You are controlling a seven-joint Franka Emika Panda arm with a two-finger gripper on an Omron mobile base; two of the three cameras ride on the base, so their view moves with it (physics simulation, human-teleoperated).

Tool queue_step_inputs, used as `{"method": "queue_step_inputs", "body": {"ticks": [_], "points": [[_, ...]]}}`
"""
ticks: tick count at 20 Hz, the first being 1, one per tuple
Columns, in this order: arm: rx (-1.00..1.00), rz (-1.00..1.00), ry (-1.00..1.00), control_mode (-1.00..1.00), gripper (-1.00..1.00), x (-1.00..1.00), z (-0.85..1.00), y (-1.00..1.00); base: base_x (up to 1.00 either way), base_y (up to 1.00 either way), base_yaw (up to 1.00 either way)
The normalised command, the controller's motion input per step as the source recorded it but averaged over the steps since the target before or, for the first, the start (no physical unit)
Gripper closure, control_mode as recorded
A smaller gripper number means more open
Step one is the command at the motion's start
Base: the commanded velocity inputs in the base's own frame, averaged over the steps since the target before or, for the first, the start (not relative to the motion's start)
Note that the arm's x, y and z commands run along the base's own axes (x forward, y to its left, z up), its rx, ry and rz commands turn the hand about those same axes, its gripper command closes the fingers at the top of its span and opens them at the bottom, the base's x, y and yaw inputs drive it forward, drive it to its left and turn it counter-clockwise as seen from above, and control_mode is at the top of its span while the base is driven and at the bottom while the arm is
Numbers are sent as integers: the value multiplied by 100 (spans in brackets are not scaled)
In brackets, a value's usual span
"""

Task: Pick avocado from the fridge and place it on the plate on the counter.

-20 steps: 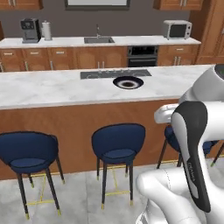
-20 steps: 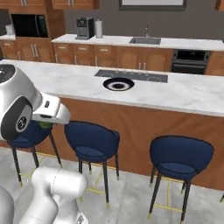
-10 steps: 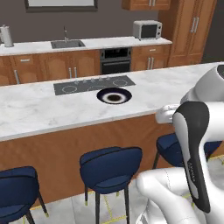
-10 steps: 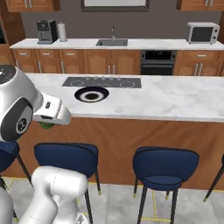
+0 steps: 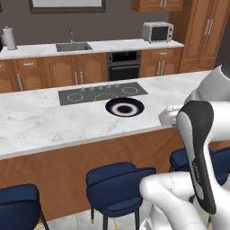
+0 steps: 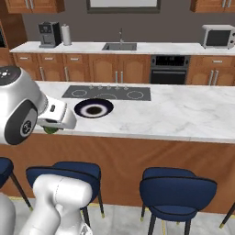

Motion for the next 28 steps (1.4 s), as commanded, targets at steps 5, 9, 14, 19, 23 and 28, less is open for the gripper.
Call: {"method": "queue_step_inputs", "body": {"ticks": [5, 9, 14, 19, 23, 28], "points": [[1, 14, 21, -100, 100, 98, 0, -4, 0, 0, 0], [0, 9, 28, -100, 100, 100, 0, 3, 0, 0, 0], [-5, 0, 22, -100, 100, 100, -6, 42, 0, 0, 0], [0, 1, 15, -100, 100, 100, -13, 11, 0, 0, 0], [0, 1, 13, -100, 100, 90, -22, 1, 0, 0, 0], [0, 0, 10, -100, 100, 88, -44, 5, 0, 0, 0]]}}
